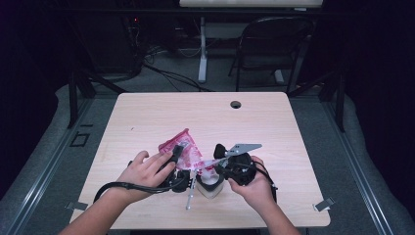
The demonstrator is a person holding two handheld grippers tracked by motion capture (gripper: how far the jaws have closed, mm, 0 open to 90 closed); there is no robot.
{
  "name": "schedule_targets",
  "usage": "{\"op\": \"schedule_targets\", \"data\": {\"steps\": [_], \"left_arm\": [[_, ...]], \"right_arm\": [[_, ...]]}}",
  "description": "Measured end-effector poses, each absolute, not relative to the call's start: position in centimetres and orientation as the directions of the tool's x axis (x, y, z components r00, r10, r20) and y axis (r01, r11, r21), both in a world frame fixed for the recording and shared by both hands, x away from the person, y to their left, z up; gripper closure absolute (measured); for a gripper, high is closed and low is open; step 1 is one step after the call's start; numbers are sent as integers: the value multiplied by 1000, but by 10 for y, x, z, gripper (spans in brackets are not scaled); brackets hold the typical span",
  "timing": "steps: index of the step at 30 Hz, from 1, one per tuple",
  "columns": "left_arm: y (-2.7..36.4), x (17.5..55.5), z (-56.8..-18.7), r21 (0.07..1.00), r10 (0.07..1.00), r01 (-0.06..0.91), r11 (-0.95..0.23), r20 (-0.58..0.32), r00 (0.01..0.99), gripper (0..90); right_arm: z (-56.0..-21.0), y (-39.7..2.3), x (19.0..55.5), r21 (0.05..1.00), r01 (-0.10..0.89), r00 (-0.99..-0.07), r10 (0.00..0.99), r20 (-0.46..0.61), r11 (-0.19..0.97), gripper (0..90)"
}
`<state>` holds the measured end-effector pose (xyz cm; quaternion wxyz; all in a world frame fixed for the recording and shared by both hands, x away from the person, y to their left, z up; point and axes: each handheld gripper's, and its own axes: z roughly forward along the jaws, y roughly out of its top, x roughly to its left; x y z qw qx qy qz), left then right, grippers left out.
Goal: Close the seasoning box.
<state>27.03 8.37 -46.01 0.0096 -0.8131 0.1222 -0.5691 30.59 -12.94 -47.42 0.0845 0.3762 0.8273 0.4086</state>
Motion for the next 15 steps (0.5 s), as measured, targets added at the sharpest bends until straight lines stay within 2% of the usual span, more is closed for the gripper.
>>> {"op": "schedule_targets", "data": {"steps": [7, 15], "left_arm": [[89, 270, -466, -110, -163, -166, -980, 923, 348, 808], [100, 271, -475, 2, -47, -126, -992, 920, 388, 807]], "right_arm": [[-473, -126, 307, 737, 549, -708, 688, 160, 394, 900], [-473, -124, 307, 744, 542, -713, 683, 160, 391, 900]]}}
